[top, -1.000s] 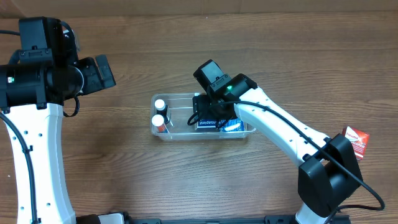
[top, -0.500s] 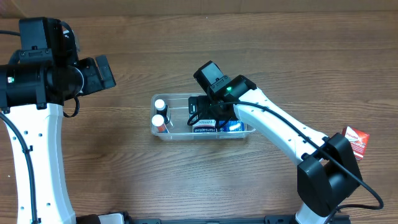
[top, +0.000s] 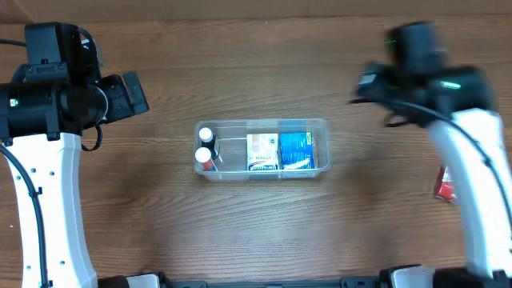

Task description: Pack container

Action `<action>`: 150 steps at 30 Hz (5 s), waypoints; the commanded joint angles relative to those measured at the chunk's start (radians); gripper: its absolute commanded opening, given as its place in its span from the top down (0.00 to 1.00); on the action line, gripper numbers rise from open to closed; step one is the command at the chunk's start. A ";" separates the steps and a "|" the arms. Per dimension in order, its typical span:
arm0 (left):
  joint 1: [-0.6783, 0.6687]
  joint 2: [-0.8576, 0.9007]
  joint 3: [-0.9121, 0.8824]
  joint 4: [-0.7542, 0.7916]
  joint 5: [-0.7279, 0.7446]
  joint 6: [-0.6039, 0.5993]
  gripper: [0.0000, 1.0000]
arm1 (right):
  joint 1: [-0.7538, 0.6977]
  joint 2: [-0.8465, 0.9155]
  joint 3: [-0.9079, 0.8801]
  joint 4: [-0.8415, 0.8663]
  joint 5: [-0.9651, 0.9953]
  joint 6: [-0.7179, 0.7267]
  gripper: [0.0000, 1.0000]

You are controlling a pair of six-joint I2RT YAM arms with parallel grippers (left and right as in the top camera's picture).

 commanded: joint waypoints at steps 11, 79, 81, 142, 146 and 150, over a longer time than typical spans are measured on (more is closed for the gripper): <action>0.005 -0.002 0.023 0.014 -0.003 0.023 0.00 | -0.773 0.036 -0.539 0.253 -0.112 -0.349 0.00; 0.005 -0.002 0.023 -0.007 -0.003 0.023 0.00 | 0.351 0.275 -0.259 0.249 -0.201 -0.178 0.00; 0.004 -0.002 0.023 -0.007 -0.003 0.023 0.00 | 0.343 0.211 -0.193 0.237 -0.154 -0.178 0.00; 0.002 -0.925 -0.774 0.071 0.133 0.153 0.00 | 0.005 -1.488 -1.679 1.290 -0.370 -0.584 0.00; 0.002 -0.925 -0.774 0.071 0.133 0.153 0.00 | -0.005 -1.530 -1.700 1.245 -0.263 -0.606 0.00; 0.002 -0.925 -0.774 0.071 0.133 0.153 0.00 | -0.008 -1.530 -1.700 1.240 -0.238 -0.602 0.00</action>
